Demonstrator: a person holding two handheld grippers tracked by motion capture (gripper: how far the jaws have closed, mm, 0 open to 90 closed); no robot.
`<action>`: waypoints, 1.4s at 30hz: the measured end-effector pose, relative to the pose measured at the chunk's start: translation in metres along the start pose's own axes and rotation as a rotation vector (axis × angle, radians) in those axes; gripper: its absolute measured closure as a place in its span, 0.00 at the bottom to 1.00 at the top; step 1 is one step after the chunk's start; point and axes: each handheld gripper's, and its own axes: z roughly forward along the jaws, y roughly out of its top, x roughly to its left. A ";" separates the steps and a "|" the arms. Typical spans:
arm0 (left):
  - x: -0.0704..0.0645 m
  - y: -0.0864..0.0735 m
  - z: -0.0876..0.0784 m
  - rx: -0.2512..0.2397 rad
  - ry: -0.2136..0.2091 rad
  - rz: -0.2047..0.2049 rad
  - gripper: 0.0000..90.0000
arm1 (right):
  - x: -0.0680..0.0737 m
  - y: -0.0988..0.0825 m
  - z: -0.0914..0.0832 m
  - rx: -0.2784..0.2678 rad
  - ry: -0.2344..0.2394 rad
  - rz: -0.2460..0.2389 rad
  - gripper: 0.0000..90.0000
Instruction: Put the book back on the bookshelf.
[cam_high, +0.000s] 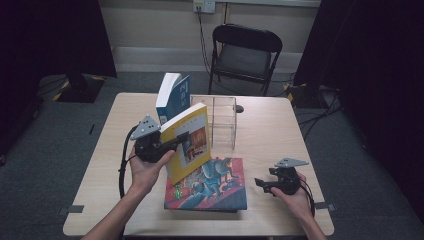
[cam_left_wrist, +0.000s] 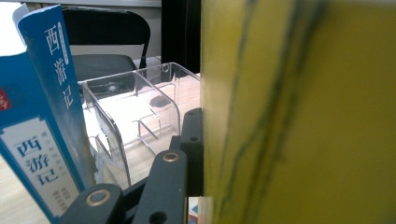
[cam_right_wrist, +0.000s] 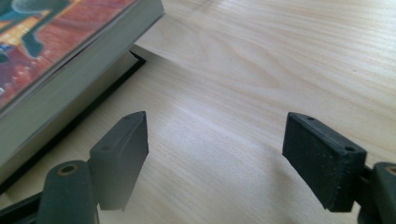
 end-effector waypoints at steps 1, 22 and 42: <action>0.000 0.001 0.001 0.006 0.004 -0.001 0.84 | 0.000 0.000 0.001 0.005 -0.005 0.001 0.25; 0.010 0.020 0.029 -0.016 0.129 -0.024 0.84 | 0.008 -0.012 0.012 0.029 -0.061 -0.089 0.17; 0.023 0.036 0.070 0.005 0.249 -0.040 0.84 | 0.007 -0.015 0.013 0.002 -0.054 -0.094 0.16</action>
